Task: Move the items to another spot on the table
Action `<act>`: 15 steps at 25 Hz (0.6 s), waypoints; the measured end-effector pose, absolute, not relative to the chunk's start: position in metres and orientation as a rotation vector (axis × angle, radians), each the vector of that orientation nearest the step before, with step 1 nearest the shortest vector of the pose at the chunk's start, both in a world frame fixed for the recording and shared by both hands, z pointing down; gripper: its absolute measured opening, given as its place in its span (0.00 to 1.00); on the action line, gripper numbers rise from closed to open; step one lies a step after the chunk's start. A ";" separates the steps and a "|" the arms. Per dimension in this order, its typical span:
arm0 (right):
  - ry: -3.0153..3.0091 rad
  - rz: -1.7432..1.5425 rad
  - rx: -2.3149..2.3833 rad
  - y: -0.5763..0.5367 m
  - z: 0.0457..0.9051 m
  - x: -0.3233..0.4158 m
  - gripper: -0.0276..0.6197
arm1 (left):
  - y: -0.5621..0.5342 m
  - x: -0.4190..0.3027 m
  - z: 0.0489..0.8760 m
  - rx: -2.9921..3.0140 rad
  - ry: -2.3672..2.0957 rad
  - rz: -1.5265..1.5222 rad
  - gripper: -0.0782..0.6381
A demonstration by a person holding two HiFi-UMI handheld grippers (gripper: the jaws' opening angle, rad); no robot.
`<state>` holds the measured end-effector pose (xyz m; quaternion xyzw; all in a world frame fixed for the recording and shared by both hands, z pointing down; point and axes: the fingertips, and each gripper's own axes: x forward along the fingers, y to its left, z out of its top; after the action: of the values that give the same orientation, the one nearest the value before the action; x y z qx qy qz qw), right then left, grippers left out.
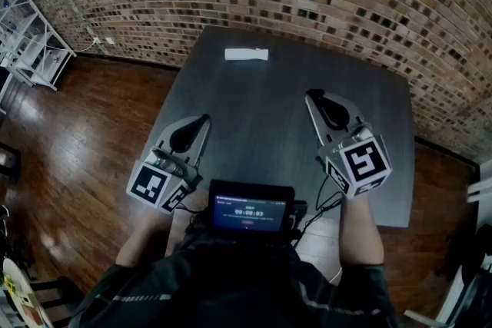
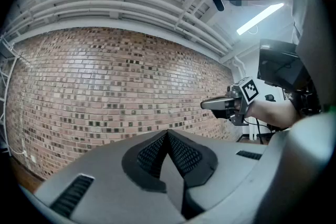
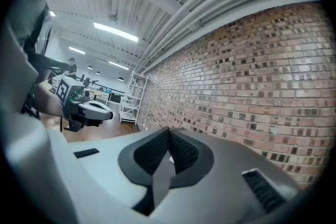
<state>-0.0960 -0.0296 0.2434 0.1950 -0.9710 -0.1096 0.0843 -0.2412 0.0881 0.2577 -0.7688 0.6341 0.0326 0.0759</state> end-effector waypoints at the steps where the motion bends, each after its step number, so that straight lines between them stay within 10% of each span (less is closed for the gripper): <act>1: -2.906 -0.330 0.550 -0.032 0.242 -0.099 0.05 | 0.087 -0.240 0.259 -2.299 1.900 0.096 0.11; 15: -2.779 -0.332 0.177 -0.115 0.259 -0.187 0.27 | 0.045 -0.284 0.267 -2.252 1.993 0.083 0.11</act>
<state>-0.1870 -0.1147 0.2594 0.0622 -0.9769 -0.1169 0.1677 -0.2842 0.0452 0.2670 -0.7469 0.6610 0.0276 0.0663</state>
